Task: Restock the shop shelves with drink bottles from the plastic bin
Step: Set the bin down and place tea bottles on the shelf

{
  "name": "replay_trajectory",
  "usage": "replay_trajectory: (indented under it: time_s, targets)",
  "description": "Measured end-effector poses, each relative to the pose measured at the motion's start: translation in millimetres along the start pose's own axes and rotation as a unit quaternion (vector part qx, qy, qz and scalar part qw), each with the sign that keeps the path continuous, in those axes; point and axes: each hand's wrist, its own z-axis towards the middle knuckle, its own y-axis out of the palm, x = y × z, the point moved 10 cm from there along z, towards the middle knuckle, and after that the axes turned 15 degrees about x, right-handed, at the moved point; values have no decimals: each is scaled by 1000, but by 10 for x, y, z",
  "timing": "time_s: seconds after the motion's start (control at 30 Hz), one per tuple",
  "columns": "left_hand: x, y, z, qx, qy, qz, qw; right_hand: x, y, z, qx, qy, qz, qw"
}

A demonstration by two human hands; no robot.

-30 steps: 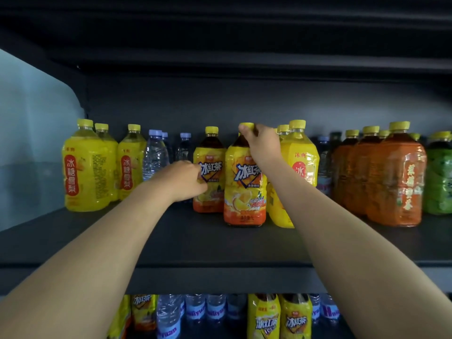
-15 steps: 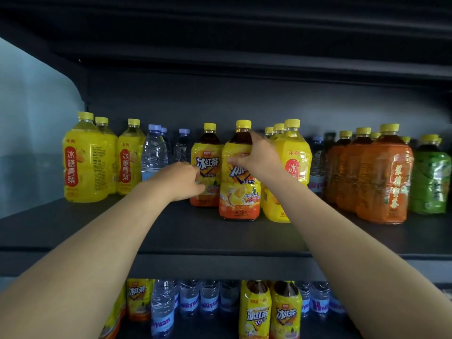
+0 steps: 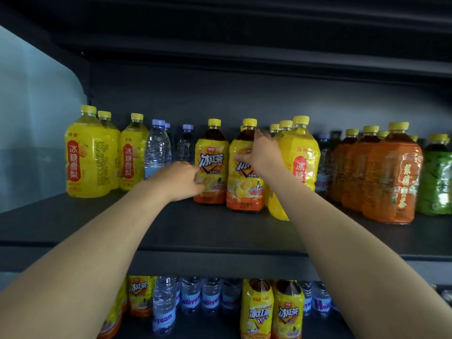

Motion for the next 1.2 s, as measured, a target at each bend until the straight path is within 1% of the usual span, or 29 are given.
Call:
replay_trajectory:
  time_s: [0.1, 0.23, 0.33, 0.4, 0.57, 0.73, 0.97, 1.2]
  targets:
    - [-56, 18, -4, 1, 0, -3, 1000, 26, 34, 0, -26, 8, 4, 1000]
    - [-86, 21, 3, 1, -3, -4, 1000, 31, -11, -39, -41, -7, -2, 999]
    - [-88, 35, 14, -1, -4, -5, 1000, 16, 7, -29, -75, -28, -35, 996]
    - [-73, 43, 30, 2, -2, -6, 1000, 5, 17, -15, -83, -36, -51, 995]
    - [5, 46, 76, 9, 13, -5, 1000, 21, 64, 2, -82, -28, -45, 995]
    - [32, 52, 91, 17, 21, -3, 1000, 53, 203, 22, -58, -18, -43, 997]
    - [-14, 108, 91, 14, 26, -3, 1000, 112, 387, 115, -79, 12, -18, 997]
    - [-76, 137, 77, 12, 19, 2, 1000, 135, 418, 127, -76, 37, 7, 996]
